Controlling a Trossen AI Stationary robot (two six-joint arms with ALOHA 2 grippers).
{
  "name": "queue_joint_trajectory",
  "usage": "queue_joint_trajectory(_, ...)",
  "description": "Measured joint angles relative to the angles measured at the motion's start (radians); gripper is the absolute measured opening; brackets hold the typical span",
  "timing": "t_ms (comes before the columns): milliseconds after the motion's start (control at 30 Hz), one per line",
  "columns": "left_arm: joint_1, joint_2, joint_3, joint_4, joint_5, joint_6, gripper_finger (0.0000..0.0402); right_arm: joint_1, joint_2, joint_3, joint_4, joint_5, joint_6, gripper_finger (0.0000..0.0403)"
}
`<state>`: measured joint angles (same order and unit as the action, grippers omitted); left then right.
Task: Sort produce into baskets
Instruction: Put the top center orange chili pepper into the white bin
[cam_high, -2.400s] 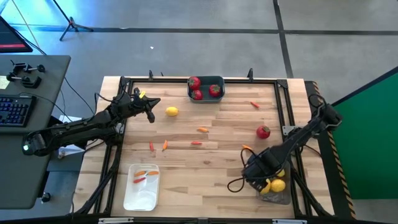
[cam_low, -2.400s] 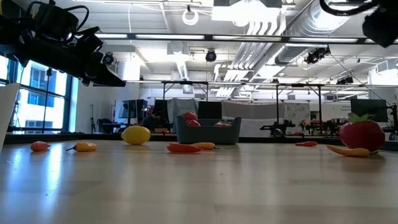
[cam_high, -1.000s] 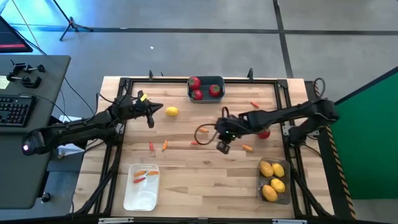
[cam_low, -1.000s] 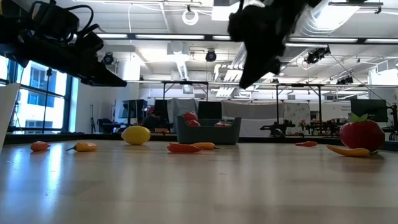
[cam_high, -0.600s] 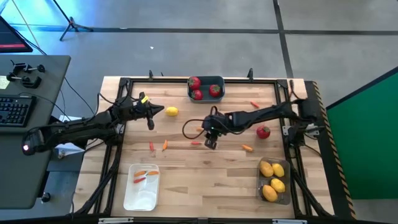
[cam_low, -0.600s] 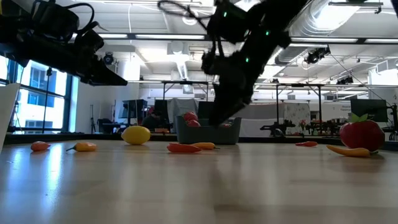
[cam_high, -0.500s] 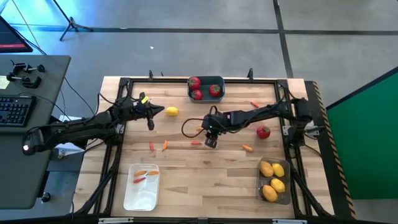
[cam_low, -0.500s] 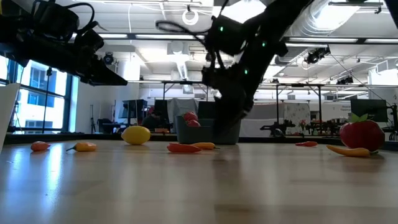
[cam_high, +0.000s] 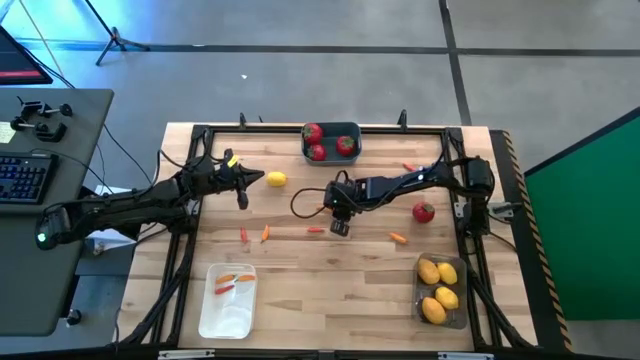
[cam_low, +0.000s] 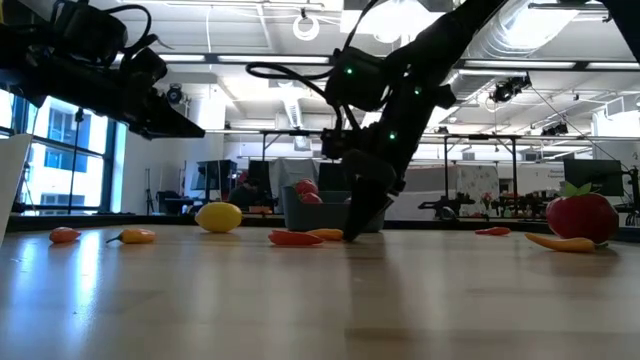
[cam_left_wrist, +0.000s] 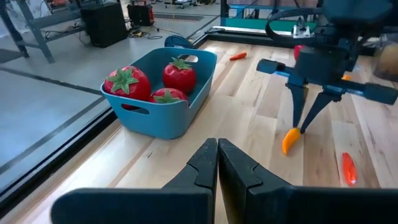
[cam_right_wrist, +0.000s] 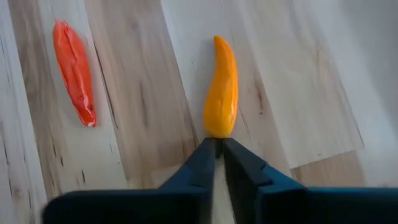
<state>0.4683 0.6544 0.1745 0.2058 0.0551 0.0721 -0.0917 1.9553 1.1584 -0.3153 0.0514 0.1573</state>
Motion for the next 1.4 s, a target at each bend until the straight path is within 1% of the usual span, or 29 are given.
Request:
queue_joint_trajectory(67,0.000,0.000,0.000,0.000,0.000,-0.017,0.0000,0.000,0.001,0.000,0.007,0.000,-0.001,0.0008)
queue_joint_trajectory(167,0.000,0.000,0.000,0.001,0.000,-0.032,0.0000,0.000,0.001,0.000,0.022,-0.004,-0.005,0.0011)
queue_joint_trajectory(267,0.000,0.000,0.000,0.019,-0.017,-0.125,0.0000,0.001,-0.003,-0.003,0.045,-0.004,-0.011,0.0002)
queue_joint_trajectory(367,0.000,0.000,0.000,0.043,-0.020,-0.222,0.0000,0.003,-0.003,-0.006,0.116,0.002,-0.009,0.0002)
queue_joint_trajectory(533,0.000,0.000,0.000,0.057,-0.020,-0.245,0.0000,0.001,-0.003,-0.099,0.453,-0.005,-0.023,0.0001)
queue_joint_trajectory(700,0.000,0.001,0.000,0.105,-0.020,-0.290,0.0001,-0.013,-0.003,-0.163,0.717,0.008,-0.009,0.0000)
queue_joint_trajectory(800,-0.007,0.010,0.000,0.124,-0.001,-0.292,0.0007,-0.014,-0.003,-0.181,0.858,0.016,-0.037,0.0000)
queue_joint_trajectory(933,-0.044,0.040,0.000,0.163,0.012,-0.292,0.0037,-0.012,-0.005,-0.176,0.957,0.016,-0.087,0.0000)
queue_joint_trajectory(1067,-0.096,0.092,0.000,0.239,0.014,-0.298,0.0084,-0.013,-0.005,-0.171,1.076,0.017,-0.121,0.0000)
queue_joint_trajectory(1233,-0.163,0.151,0.000,0.357,0.012,-0.204,0.0137,-0.013,-0.005,-0.171,1.164,0.016,-0.151,0.0000)
queue_joint_trajectory(1333,-0.198,0.178,0.000,0.444,0.009,-0.139,0.0156,-0.012,-0.005,-0.171,1.174,0.000,-0.161,0.0000)
queue_joint_trajectory(1400,-0.215,0.199,0.001,0.466,-0.011,-0.114,0.0162,-0.010,-0.005,-0.171,1.189,-0.001,-0.162,0.0000)
